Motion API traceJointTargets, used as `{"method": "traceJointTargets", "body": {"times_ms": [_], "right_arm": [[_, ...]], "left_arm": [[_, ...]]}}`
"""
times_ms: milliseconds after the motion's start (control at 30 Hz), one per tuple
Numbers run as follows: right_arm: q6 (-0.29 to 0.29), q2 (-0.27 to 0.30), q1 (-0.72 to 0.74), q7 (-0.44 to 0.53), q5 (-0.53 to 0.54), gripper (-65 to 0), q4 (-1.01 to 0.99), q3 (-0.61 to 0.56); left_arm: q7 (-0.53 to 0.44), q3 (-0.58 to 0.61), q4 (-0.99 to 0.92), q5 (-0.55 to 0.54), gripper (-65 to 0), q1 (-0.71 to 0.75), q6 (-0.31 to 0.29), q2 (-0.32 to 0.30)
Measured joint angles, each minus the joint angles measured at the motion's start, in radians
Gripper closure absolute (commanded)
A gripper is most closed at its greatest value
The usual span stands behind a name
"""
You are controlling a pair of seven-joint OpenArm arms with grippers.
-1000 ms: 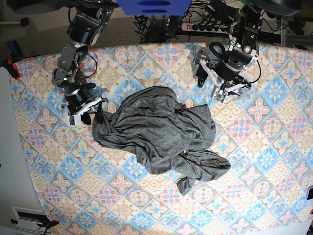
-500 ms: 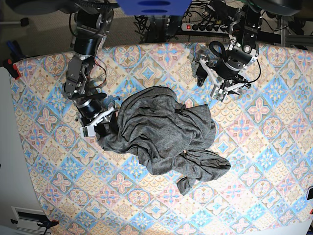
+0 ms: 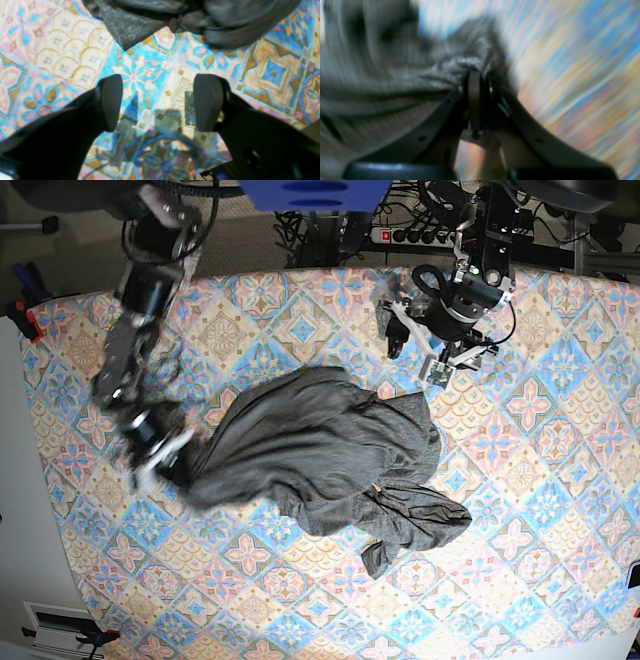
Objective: Layout the t-shirt on the table in an organized manner, then fold the t-shirt properly
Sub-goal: 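Grasp another shirt edge with the left gripper while the right holds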
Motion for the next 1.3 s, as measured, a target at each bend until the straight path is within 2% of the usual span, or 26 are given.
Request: {"method": "traceJointTargets", "body": {"times_ms": [233,433,667,800,900,1000,1067,1200,1300], "right_arm": [[-0.011,0.011,0.111,-0.002,0.004,0.0,0.0,0.245],[-0.01,0.019,0.112,-0.003,0.002,0.0,0.0,0.259],[-0.006,0.018,0.043,0.005,0.009,0.0,0.002,0.258],[-0.01,0.014,0.019,-0.014,-0.007,0.0,-0.006,0.263],[-0.008,0.016,0.041,0.006,0.005,0.0,-0.001,0.258],[-0.006,0.016,0.037,0.007,0.009,0.0,0.002,0.257],[-0.007,0.019,0.008,0.008,0.008,0.0,0.003,0.257],[-0.01,0.013,-0.028,-0.011,-0.005,0.0,0.001,0.261],[-0.01,0.011,-0.021,-0.007,-0.002,0.0,0.021,0.259]], "left_arm": [[-0.001,0.039,0.0,0.005,-42.8,0.0,0.002,-0.002],[0.003,0.066,-0.012,0.001,-42.8,-0.01,-0.002,0.0],[0.011,0.083,-0.047,0.005,-42.8,-0.132,0.002,-0.003],[0.105,0.235,-0.064,0.034,-43.3,-0.259,0.001,-0.05],[0.132,0.384,-0.166,0.111,-42.8,-0.378,-0.005,-0.05],[0.133,0.453,-0.301,0.163,-42.7,-0.467,-0.009,-0.039],[0.141,0.455,-0.38,0.169,-42.3,-0.516,-0.001,-0.003],[0.12,0.45,-0.458,0.175,-35.7,-0.608,-0.002,0.06],[0.119,0.451,-0.477,0.18,-30.3,-0.616,-0.003,0.098]]}}
